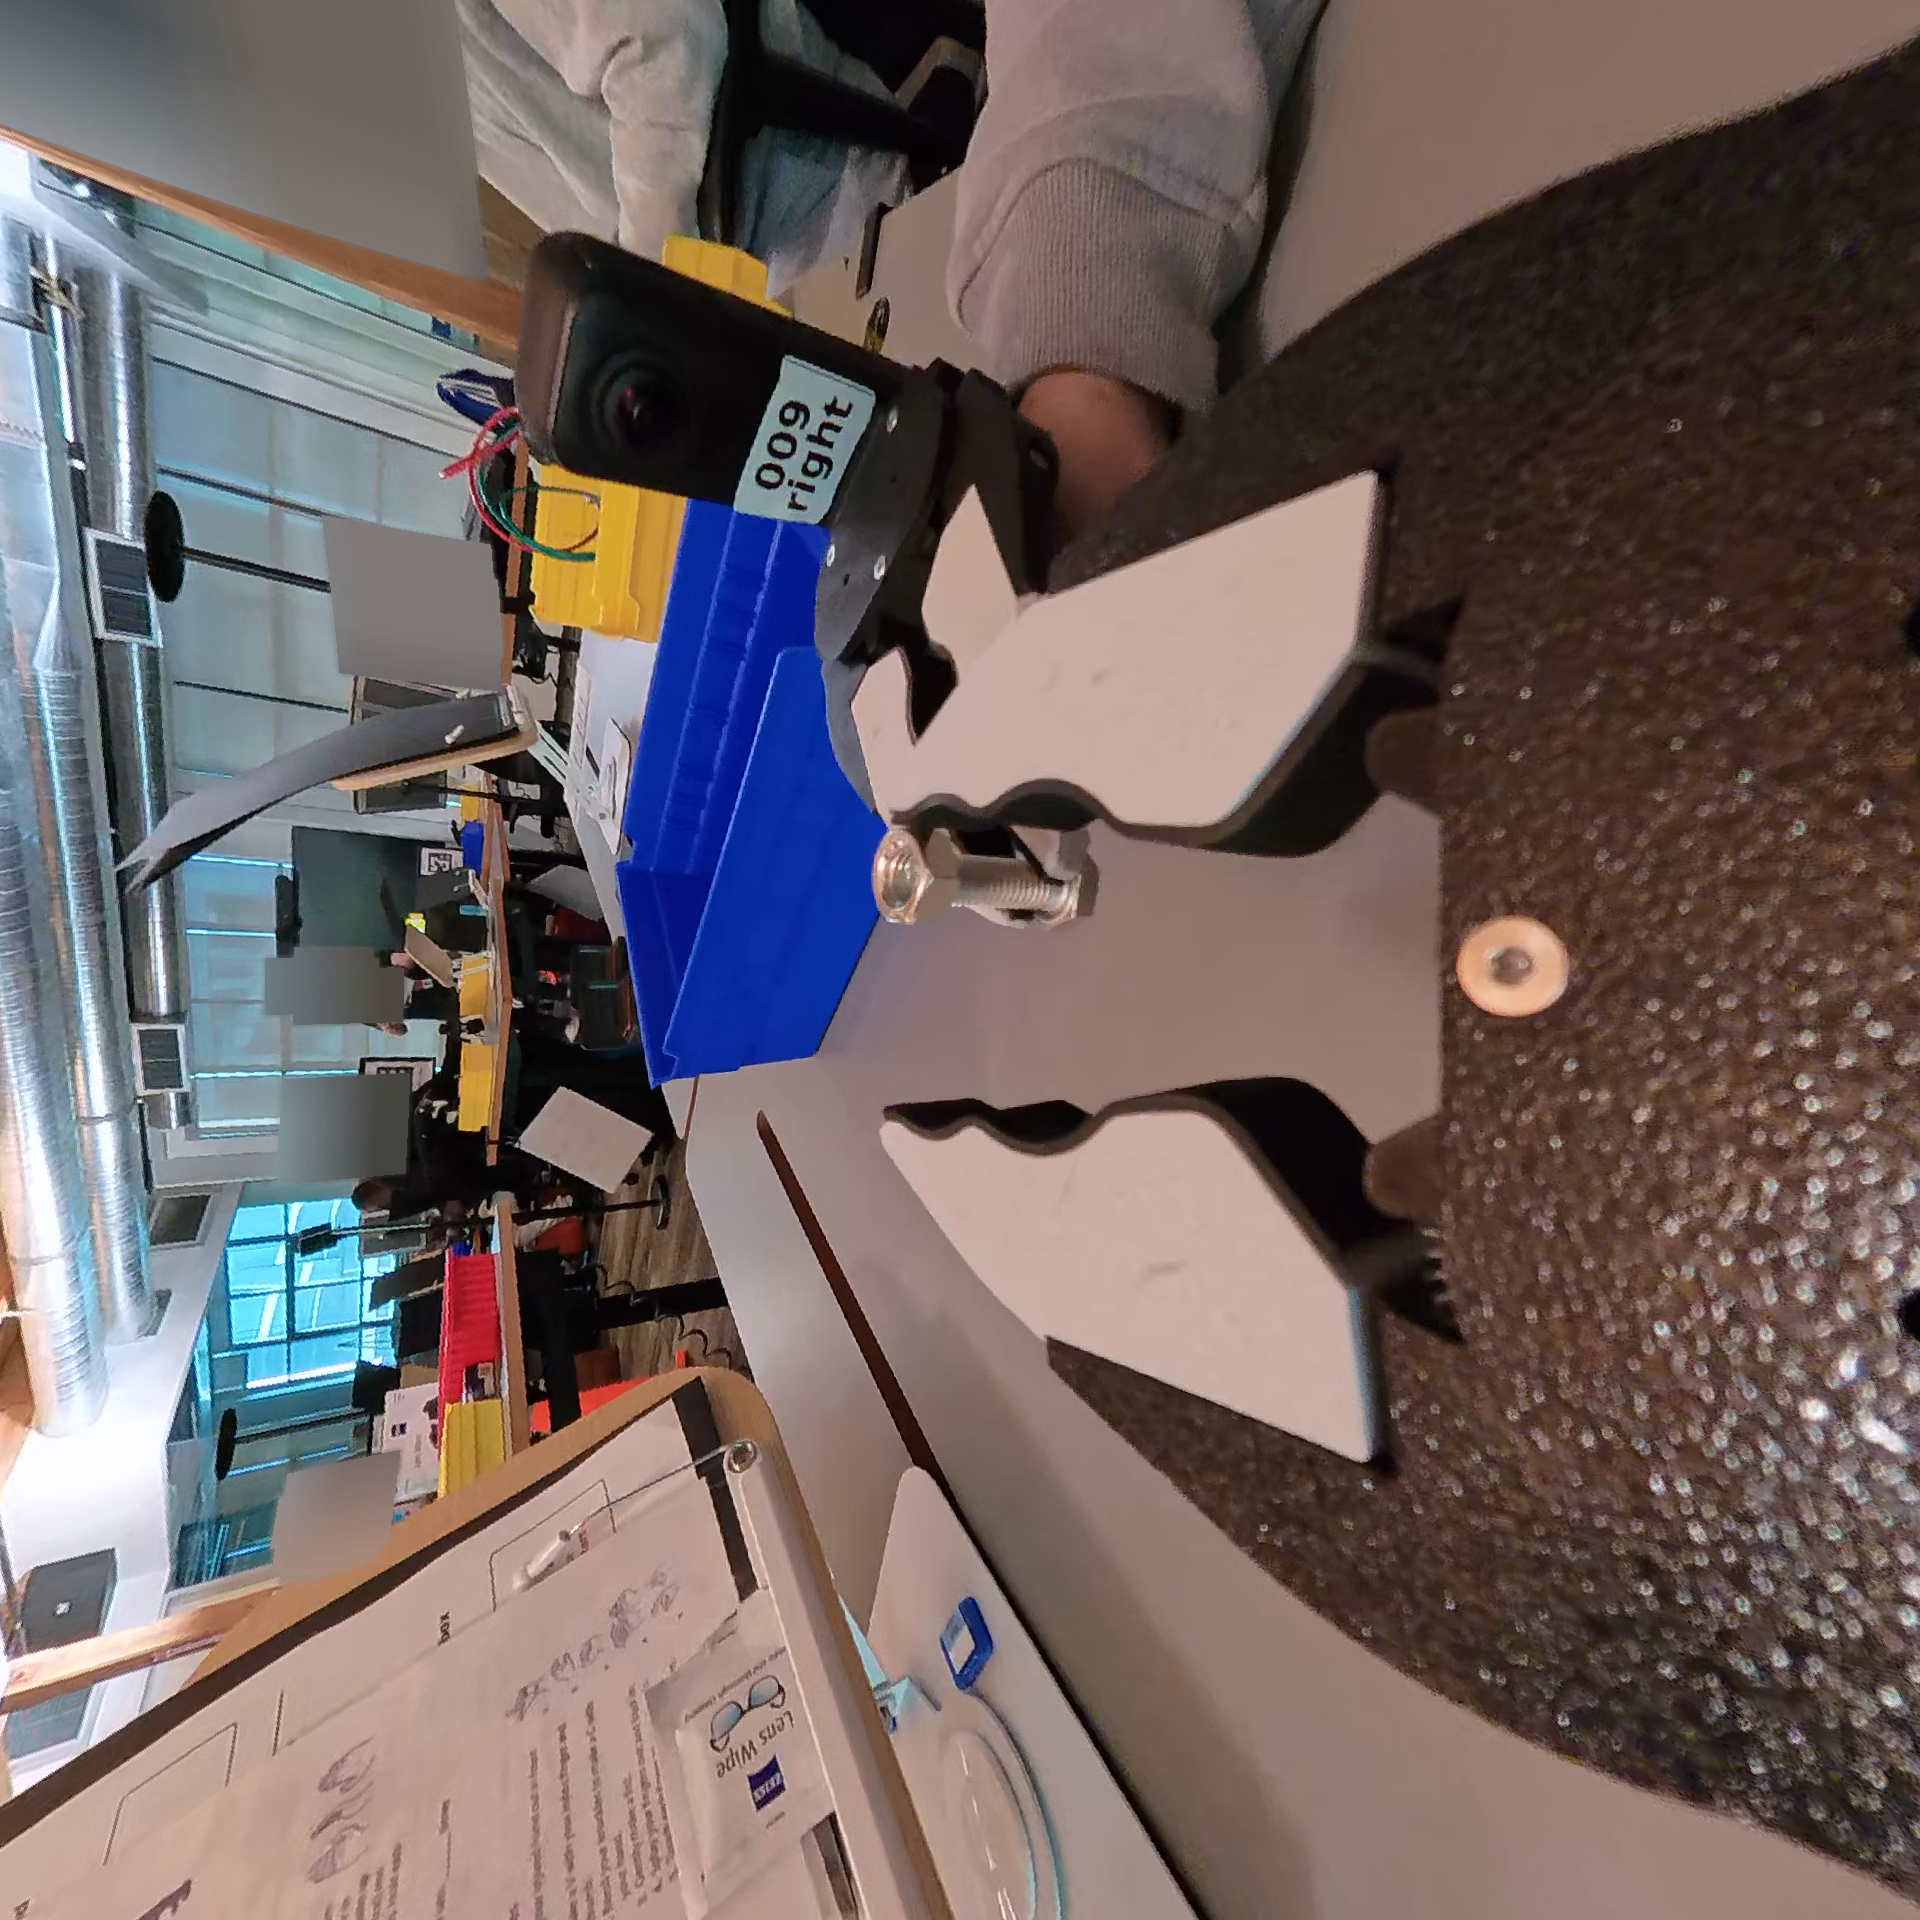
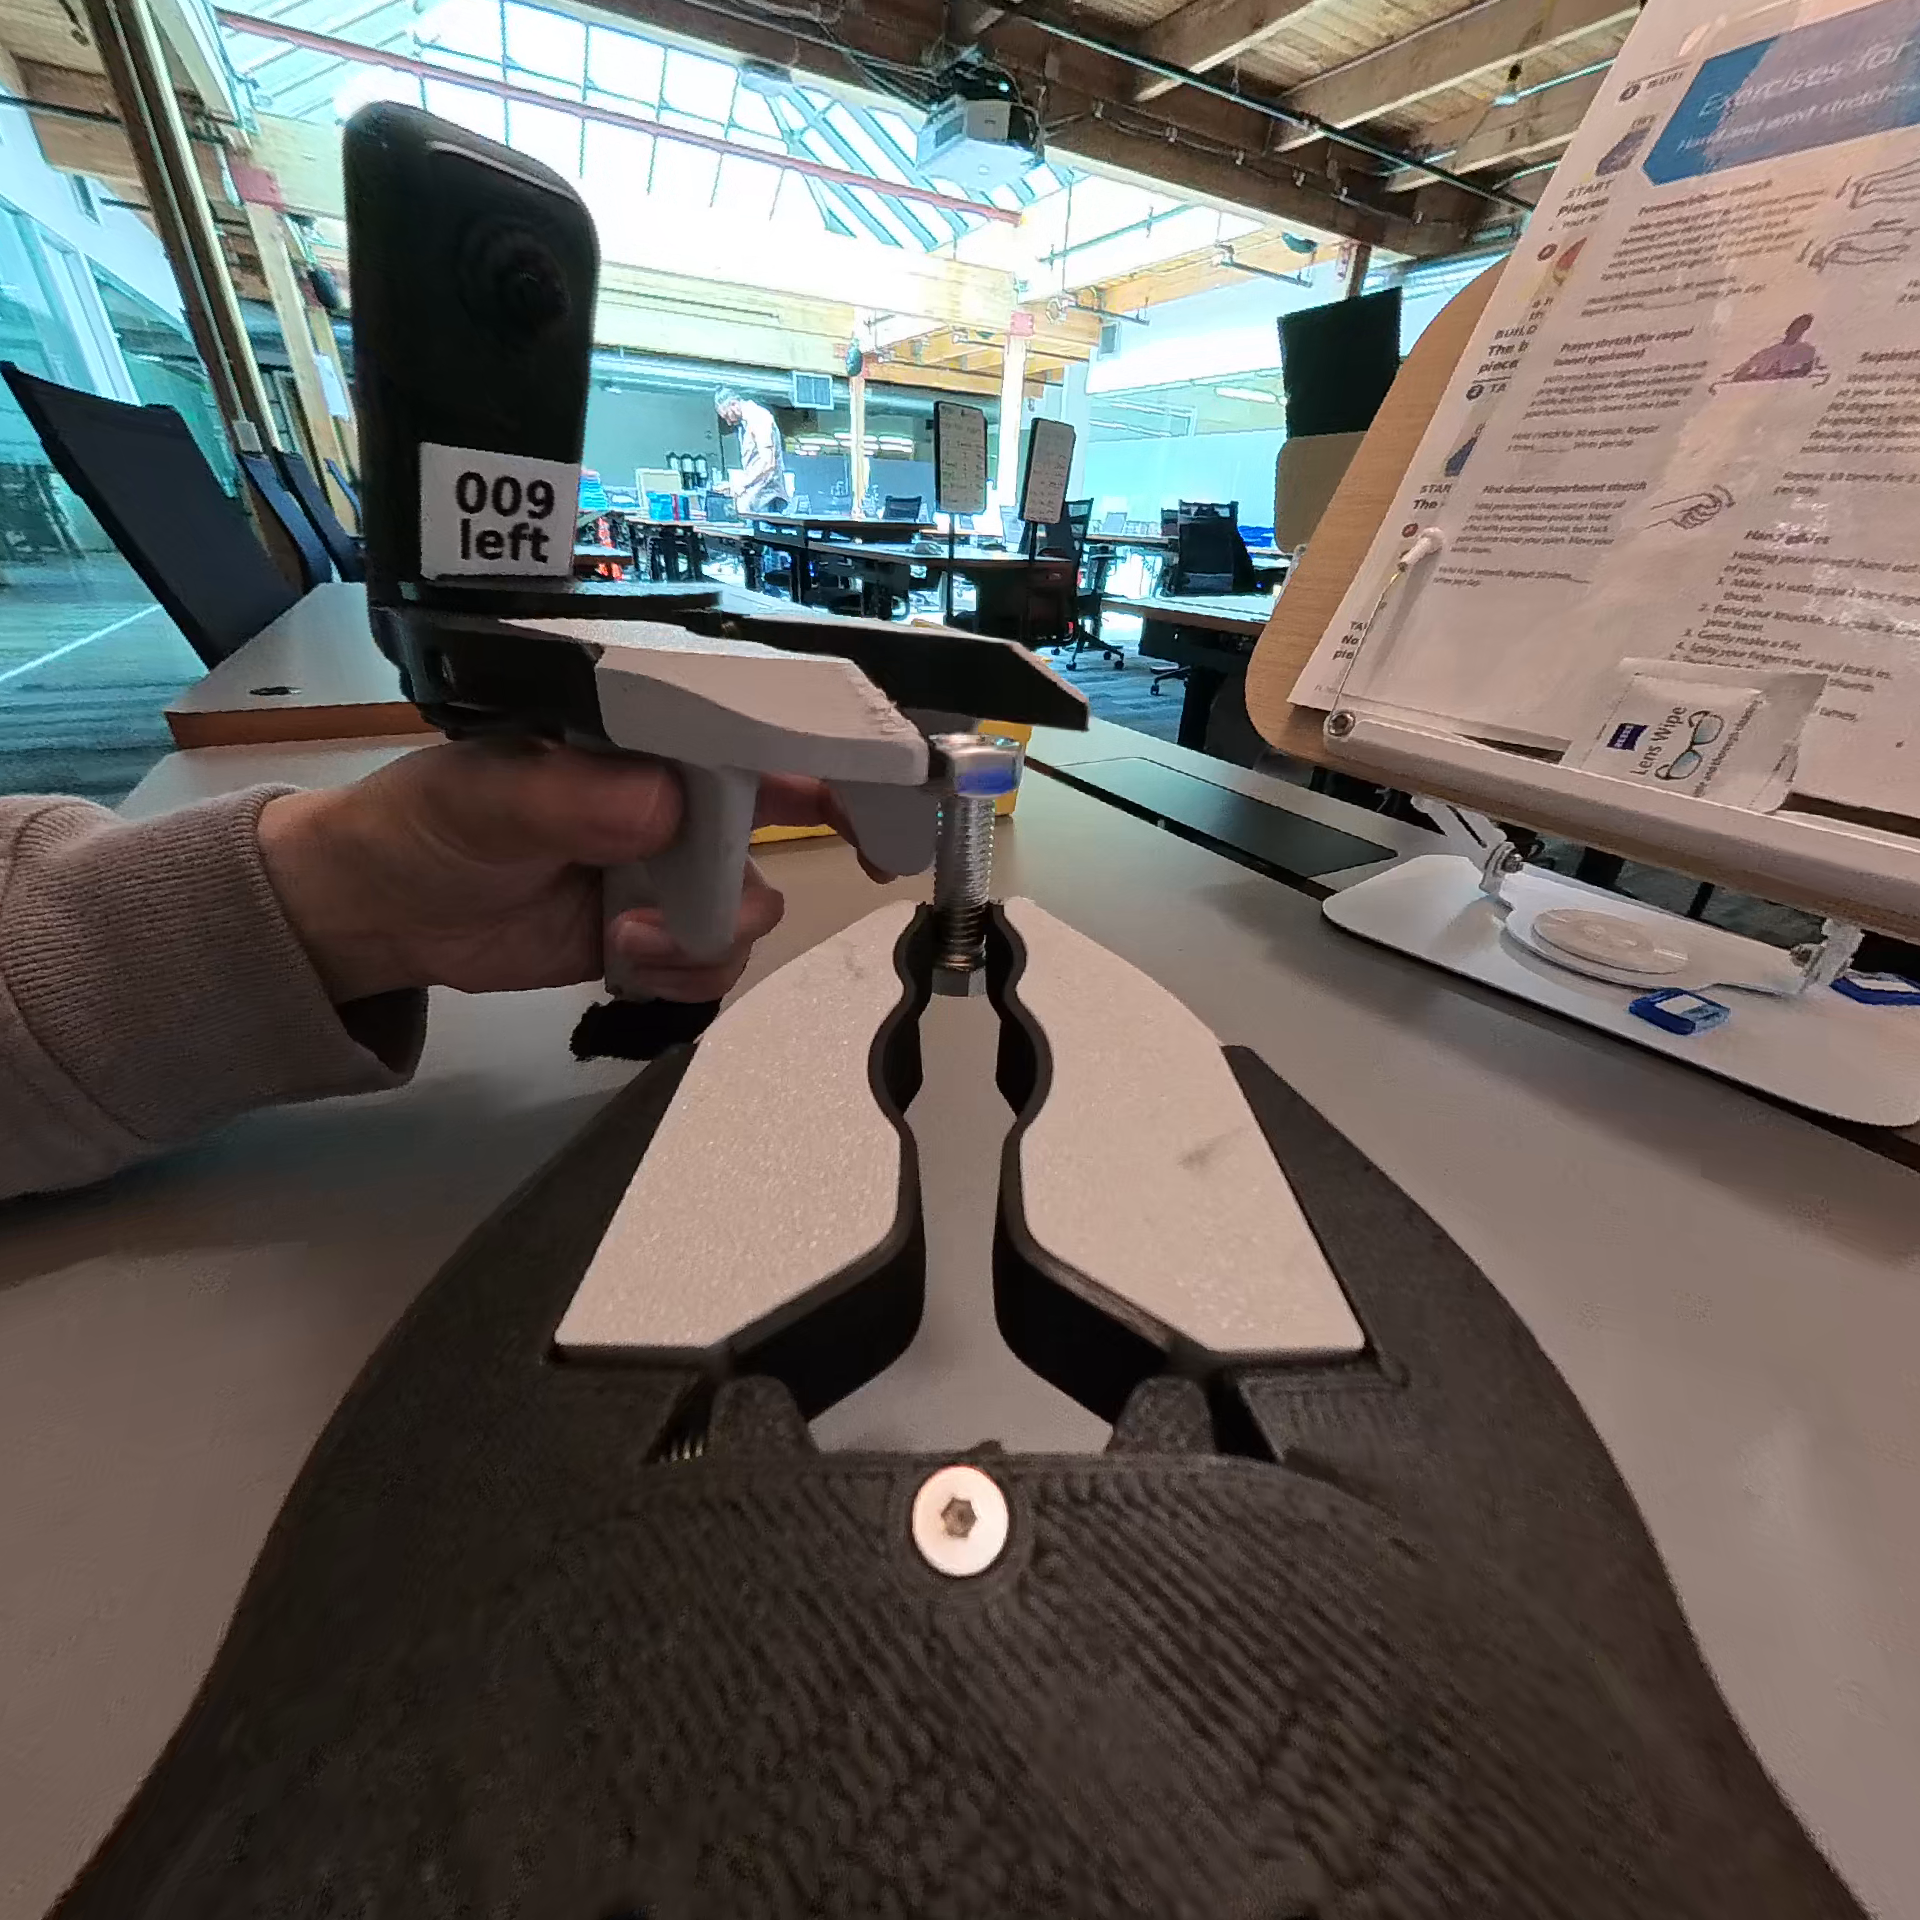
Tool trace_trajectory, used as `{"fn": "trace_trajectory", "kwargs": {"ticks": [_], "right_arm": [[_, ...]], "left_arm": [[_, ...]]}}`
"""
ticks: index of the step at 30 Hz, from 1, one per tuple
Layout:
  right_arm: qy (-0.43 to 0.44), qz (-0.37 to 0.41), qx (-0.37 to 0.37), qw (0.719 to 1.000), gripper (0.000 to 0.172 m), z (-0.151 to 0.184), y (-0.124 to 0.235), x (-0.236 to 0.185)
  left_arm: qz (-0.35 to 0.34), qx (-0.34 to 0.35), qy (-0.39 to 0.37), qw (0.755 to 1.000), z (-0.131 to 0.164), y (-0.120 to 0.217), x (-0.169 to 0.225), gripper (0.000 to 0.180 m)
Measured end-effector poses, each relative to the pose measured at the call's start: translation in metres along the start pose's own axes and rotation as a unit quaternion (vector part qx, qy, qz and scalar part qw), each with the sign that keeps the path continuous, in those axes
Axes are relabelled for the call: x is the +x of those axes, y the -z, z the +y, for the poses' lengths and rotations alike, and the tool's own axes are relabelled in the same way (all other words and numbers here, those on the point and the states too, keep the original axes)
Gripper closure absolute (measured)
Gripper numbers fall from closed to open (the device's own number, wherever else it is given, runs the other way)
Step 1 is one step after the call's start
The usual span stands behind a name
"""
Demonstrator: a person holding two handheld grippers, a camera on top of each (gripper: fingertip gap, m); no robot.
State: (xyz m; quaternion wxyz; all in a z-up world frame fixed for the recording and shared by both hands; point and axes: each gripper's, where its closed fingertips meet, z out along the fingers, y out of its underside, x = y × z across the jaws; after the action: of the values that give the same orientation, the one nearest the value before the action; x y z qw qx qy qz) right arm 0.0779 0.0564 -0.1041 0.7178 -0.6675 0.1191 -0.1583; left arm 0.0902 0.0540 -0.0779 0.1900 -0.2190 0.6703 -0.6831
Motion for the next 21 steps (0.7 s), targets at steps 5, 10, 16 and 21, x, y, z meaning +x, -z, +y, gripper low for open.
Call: {"fn": "trace_trajectory", "kwargs": {"ticks": [5,10,16,21], "right_arm": [[-0.006,0.007,0.007,1.0,0.163,-0.003,0.003,0.005],[-0.003,0.006,0.008,1.0,0.163,-0.004,0.003,0.004],[0.004,0.0,0.001,1.0,0.163,-0.002,0.001,0.0],[-0.001,0.003,0.003,1.0,0.163,-0.003,0.002,0.002]], "left_arm": [[-0.018,-0.001,0.006,1.0,-0.001,0.004,-0.009,0.132],[0.003,0.02,0.02,1.0,-0.006,0.004,-0.002,0.131],[0.011,0.023,0.016,1.0,-0.005,-0.002,0.006,0.13],[0.002,0.015,0.023,1.0,-0.003,0.0,-0.001,0.129]]}}
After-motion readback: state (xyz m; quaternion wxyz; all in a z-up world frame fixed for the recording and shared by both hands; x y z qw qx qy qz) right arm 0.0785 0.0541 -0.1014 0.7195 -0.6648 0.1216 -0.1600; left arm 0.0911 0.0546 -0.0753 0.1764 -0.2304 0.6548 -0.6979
